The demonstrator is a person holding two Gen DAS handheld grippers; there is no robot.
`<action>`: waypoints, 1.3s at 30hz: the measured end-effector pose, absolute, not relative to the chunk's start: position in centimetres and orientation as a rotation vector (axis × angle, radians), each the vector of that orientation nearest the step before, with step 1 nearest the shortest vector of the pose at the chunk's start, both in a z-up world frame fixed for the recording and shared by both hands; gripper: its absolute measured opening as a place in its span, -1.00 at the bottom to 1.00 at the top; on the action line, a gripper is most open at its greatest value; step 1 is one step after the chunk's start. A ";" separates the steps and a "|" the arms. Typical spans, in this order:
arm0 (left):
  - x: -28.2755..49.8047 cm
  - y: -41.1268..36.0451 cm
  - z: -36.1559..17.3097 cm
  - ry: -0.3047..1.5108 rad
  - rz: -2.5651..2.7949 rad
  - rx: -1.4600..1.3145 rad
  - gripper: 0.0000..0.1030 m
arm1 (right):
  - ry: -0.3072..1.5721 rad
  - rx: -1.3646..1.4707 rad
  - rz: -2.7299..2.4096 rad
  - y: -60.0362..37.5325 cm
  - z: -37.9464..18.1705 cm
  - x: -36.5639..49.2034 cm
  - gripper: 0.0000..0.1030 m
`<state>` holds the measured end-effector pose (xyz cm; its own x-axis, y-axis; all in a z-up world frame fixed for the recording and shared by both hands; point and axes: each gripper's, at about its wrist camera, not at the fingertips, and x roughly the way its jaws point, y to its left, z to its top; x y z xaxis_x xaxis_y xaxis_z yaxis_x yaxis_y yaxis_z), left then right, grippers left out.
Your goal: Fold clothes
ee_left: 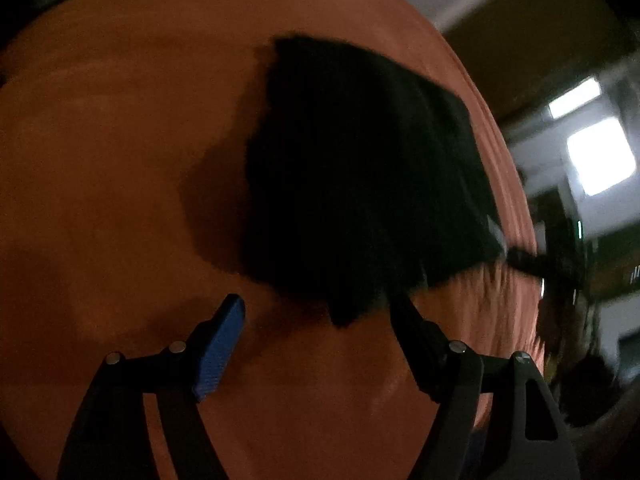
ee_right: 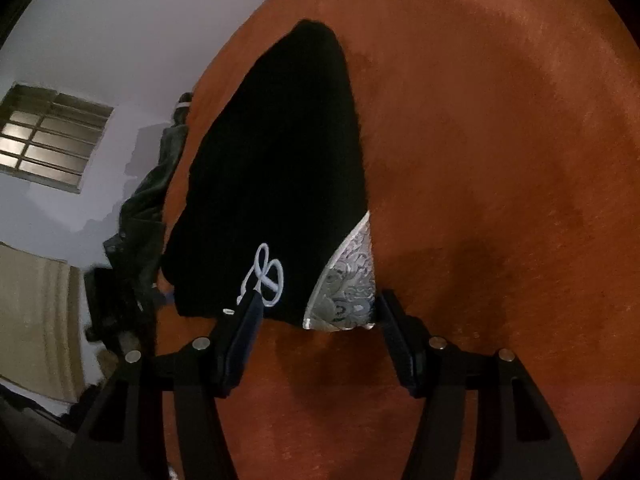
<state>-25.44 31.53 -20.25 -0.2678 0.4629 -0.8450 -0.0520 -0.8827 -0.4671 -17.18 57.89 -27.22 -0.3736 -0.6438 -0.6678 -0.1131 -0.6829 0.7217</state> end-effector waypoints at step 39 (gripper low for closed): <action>-29.5 35.0 -20.1 -0.718 2.201 -1.529 0.32 | 0.635 1.324 -2.556 45.4 -22.4 -14.1 0.29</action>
<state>-29.53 35.00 -20.08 -0.3465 0.5602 -0.7524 -0.0089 -0.8040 -0.5945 -14.09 45.39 -22.41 -0.5816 0.0246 -0.8131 0.3588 -0.8893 -0.2835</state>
